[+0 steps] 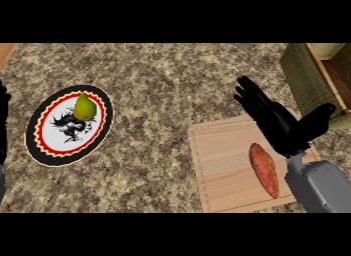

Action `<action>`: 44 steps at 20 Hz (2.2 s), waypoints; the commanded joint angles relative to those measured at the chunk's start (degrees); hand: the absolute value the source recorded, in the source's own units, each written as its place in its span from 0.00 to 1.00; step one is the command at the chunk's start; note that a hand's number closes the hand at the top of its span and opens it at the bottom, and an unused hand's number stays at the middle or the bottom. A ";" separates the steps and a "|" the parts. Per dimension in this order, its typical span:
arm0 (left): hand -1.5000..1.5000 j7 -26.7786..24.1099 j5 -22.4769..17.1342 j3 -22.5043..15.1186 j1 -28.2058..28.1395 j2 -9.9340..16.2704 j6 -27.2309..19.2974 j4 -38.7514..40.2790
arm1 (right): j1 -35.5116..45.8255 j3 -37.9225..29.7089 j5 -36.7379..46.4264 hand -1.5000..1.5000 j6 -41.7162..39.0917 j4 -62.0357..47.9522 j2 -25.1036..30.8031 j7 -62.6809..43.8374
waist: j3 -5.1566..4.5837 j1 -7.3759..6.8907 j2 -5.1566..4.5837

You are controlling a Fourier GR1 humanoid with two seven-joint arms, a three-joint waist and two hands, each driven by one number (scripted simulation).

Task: Pick the sweet potato from the cutting board and place it in the basket

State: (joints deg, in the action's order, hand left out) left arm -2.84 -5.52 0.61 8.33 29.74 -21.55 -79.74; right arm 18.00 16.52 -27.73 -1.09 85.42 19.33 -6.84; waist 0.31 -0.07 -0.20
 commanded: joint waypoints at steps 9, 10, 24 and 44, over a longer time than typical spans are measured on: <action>0.50 -1.54 -7.85 -8.87 -6.15 -15.26 4.76 -10.62 | -16.28 3.19 17.07 1.00 4.06 20.32 6.15 14.40 | -0.38 1.84 1.28; 0.50 -0.23 -6.83 -9.92 -3.79 -15.43 4.22 -10.06 | -17.25 7.72 24.57 0.00 7.97 19.16 6.06 12.83 | -0.43 2.18 1.13; 0.50 0.09 -6.45 -9.80 -7.25 -14.94 3.72 -13.83 | -21.19 -0.19 55.52 0.00 18.75 28.76 23.30 -32.19 | -1.09 2.54 1.20; 0.50 1.48 -5.14 -11.22 -5.36 -16.38 5.39 -13.92 | -2.00 2.23 29.68 0.00 -10.07 44.48 33.53 -73.79 | -0.53 -0.28 0.12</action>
State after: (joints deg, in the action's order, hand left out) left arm -0.10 -11.20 -10.34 2.17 14.14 -16.62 -95.72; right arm 12.95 17.87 3.35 -7.11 130.22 51.57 -67.72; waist -0.21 -0.65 0.05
